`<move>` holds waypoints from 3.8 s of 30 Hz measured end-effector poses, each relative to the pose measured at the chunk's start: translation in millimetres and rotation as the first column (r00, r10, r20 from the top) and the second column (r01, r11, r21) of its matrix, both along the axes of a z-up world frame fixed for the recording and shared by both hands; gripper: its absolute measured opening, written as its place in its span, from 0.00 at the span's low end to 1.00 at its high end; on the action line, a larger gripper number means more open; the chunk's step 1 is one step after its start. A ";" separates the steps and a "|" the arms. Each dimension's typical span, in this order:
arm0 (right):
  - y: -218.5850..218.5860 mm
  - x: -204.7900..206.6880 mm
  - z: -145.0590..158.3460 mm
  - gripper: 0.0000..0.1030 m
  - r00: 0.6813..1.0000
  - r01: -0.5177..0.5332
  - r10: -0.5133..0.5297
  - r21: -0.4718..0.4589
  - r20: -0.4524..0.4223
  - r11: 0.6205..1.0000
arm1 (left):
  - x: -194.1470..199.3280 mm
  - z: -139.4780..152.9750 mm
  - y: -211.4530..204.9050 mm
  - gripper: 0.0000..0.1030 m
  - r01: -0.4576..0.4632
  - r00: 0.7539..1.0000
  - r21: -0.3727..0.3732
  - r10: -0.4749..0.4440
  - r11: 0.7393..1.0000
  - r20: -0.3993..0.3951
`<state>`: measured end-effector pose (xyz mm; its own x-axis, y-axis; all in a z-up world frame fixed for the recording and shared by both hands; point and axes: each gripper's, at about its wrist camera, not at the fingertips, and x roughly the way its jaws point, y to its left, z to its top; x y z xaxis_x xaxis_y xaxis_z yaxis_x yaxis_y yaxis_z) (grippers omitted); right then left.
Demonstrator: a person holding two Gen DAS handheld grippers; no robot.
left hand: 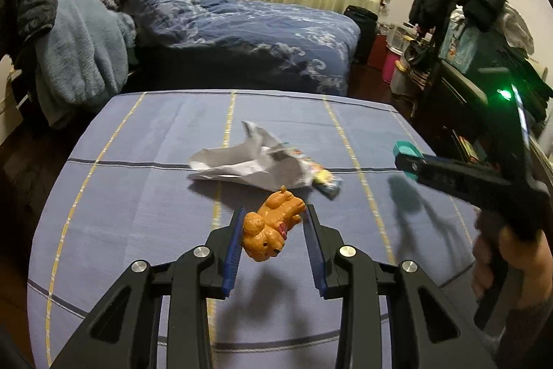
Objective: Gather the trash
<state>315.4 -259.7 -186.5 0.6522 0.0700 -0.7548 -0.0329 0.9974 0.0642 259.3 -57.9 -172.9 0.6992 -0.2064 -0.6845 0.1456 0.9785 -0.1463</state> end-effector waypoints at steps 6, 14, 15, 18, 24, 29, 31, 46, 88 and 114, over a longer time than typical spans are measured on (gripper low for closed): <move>-27.9 -57.8 7.7 0.40 0.998 0.032 -0.033 0.029 0.046 0.999 | -13.6 7.0 -25.8 0.33 0.036 0.999 0.017 -0.036 0.999 0.009; -64.7 -120.9 1.3 0.40 0.993 0.091 -0.097 0.086 0.063 0.992 | -24.7 9.9 -50.8 0.33 0.073 0.997 0.050 -0.074 0.996 0.012; -67.0 -125.6 0.3 0.40 0.993 0.096 -0.102 0.091 0.064 0.991 | -25.8 10.5 -53.1 0.33 0.078 0.997 0.053 -0.078 0.996 0.013; -74.2 -140.4 -3.4 0.40 0.991 0.113 -0.120 0.105 0.064 0.988 | -29.4 12.1 -62.5 0.33 0.092 0.996 0.062 -0.093 0.994 0.016; -83.1 -161.7 -8.1 0.40 0.990 0.121 -0.128 0.114 0.060 0.986 | -33.8 15.3 -81.4 0.33 0.126 0.992 0.076 -0.128 0.989 0.019; -93.5 -171.5 -7.8 0.40 0.987 0.135 -0.145 0.122 0.072 0.983 | -36.8 18.2 -100.4 0.33 0.162 0.986 0.094 -0.165 0.982 0.025; -99.3 -175.1 -7.2 0.40 0.985 0.146 -0.157 0.129 0.077 0.981 | -38.0 20.7 -110.3 0.33 0.178 0.983 0.100 -0.182 0.979 0.030; -178.9 -205.9 -10.0 0.40 0.937 0.313 -0.333 0.167 0.109 0.935 | -40.8 28.6 -201.9 0.33 0.349 0.931 0.160 -0.361 0.924 0.053; -296.8 -185.3 -80.7 0.62 0.848 0.515 -0.528 0.150 0.055 0.844 | 6.8 -21.6 -400.9 0.77 0.596 0.803 0.131 -0.591 0.792 -0.080; -145.9 -194.5 9.1 0.76 0.953 0.204 -0.203 0.022 0.226 0.979 | 9.3 31.4 -125.7 0.96 0.043 0.986 0.256 -0.083 0.966 0.147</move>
